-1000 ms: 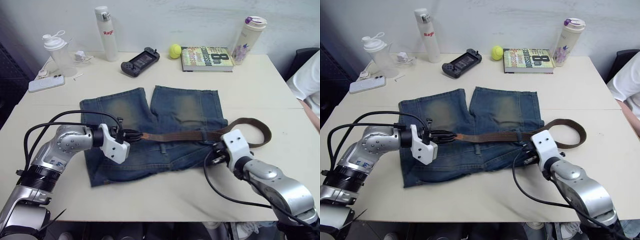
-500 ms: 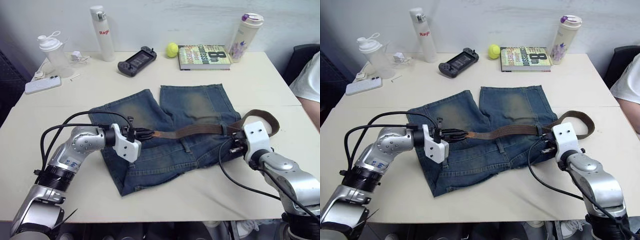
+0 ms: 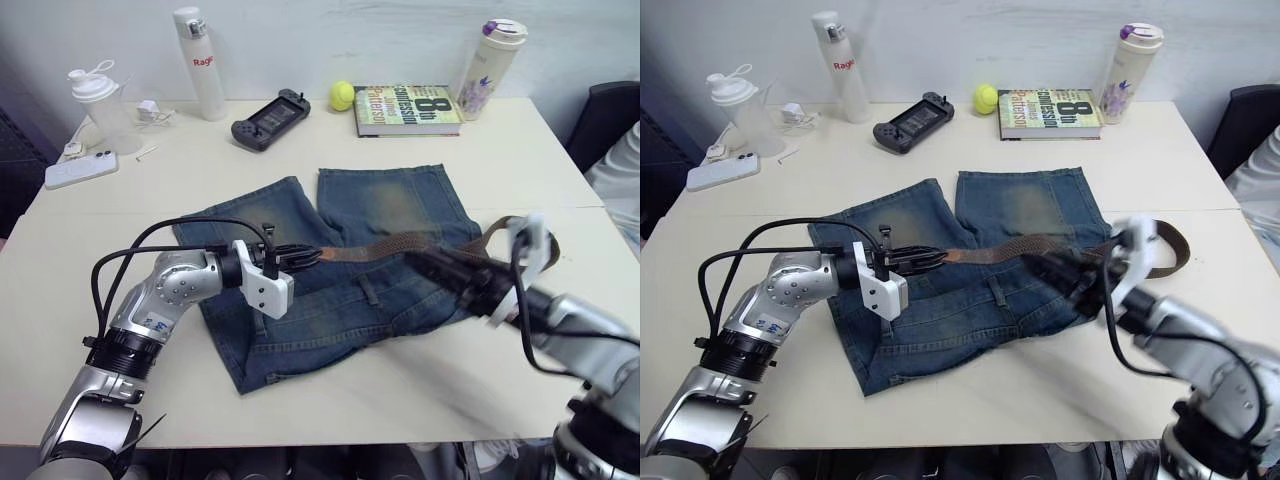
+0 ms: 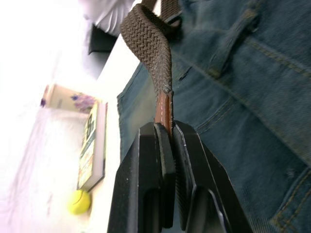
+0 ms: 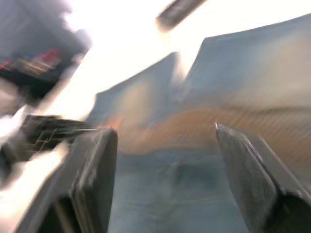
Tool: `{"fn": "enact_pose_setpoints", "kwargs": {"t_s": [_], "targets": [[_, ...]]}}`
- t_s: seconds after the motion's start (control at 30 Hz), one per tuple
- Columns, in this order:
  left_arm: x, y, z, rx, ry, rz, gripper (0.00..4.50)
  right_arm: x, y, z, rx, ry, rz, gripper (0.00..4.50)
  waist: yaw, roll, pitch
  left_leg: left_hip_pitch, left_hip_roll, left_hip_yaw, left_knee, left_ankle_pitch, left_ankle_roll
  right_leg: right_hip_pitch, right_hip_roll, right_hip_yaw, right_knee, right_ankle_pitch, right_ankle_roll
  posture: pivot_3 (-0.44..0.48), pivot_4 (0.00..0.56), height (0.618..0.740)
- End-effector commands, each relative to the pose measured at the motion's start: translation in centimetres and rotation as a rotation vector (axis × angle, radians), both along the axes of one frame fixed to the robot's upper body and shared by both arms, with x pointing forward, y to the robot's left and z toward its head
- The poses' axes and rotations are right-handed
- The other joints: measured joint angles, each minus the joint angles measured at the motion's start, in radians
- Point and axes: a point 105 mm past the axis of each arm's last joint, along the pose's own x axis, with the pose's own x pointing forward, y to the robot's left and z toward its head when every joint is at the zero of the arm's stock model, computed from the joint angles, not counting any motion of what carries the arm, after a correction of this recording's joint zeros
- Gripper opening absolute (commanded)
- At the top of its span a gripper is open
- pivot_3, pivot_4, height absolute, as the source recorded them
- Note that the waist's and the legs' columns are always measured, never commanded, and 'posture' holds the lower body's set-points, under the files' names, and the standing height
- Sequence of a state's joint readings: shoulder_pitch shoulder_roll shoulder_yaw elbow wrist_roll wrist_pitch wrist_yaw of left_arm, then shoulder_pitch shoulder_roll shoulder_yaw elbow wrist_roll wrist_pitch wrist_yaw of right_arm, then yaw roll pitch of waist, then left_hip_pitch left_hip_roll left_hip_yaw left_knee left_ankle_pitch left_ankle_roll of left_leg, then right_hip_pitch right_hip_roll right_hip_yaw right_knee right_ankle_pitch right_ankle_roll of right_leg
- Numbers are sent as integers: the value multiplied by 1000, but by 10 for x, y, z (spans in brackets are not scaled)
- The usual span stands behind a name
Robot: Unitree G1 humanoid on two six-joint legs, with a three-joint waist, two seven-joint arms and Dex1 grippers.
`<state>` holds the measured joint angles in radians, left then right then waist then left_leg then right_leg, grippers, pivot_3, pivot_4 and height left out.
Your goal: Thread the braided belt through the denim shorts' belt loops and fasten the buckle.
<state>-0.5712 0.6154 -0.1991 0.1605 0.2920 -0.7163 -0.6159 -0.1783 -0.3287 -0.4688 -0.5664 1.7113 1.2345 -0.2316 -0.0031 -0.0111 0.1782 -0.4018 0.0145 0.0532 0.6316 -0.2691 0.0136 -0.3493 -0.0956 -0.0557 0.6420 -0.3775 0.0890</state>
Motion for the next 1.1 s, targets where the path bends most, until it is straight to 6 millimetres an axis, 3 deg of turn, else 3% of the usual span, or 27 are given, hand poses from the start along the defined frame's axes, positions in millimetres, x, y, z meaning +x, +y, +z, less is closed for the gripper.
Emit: {"fn": "enact_pose_setpoints", "kwargs": {"t_s": [0.03,0.2,0.33,0.5,0.6,0.8,0.87,0.97,1.1], "targets": [[-6,-9,21,-60,-90,-32,0,-6,28,10,254,143,-9,3413,-4,0,0,-3,0,0,2,1,0,-2,0,1,1,1,1,0,150,740],[-14,-15,18,-66,-79,-76,0,15,41,11,473,304,-137,3413,-16,-2,0,-4,-2,3,4,2,1,-4,-2,3,2,3,6,0,150,740],[-15,-18,17,-57,-83,-74,0,37,37,0,575,371,-284,3413,-18,-2,0,-4,-2,2,2,2,0,-6,-2,4,2,3,6,0,150,740],[-12,-16,16,-47,-82,-61,0,40,36,2,599,352,-315,3413,-23,-1,0,-5,-2,4,1,3,0,-8,-2,5,2,3,6,0,150,740],[-11,-15,16,-42,-83,-58,0,40,35,1,603,354,-325,2714,-24,-1,0,-5,-2,4,1,3,-1,-8,-2,5,2,3,5,0,150,740],[-10,-16,15,-32,-75,-56,0,40,35,2,610,345,-327,49,-24,-1,0,-5,-2,4,1,3,-1,-8,-2,5,2,3,5,0,150,740],[-10,-17,14,-32,-63,-60,0,41,35,3,612,340,-327,49,-24,-1,0,-5,-2,4,1,3,0,-8,-2,6,2,3,5,0,150,740],[-12,-19,13,-57,-24,-70,1027,43,33,2,622,342,-346,0,-23,-1,0,-5,-2,4,1,3,0,-8,-2,6,2,3,5,0,150,740],[-13,-16,5,-87,179,-38,2740,46,26,4,612,304,-364,0,-25,-1,0,-5,-2,4,1,3,0,-8,-2,6,2,3,5,0,150,740]]}}
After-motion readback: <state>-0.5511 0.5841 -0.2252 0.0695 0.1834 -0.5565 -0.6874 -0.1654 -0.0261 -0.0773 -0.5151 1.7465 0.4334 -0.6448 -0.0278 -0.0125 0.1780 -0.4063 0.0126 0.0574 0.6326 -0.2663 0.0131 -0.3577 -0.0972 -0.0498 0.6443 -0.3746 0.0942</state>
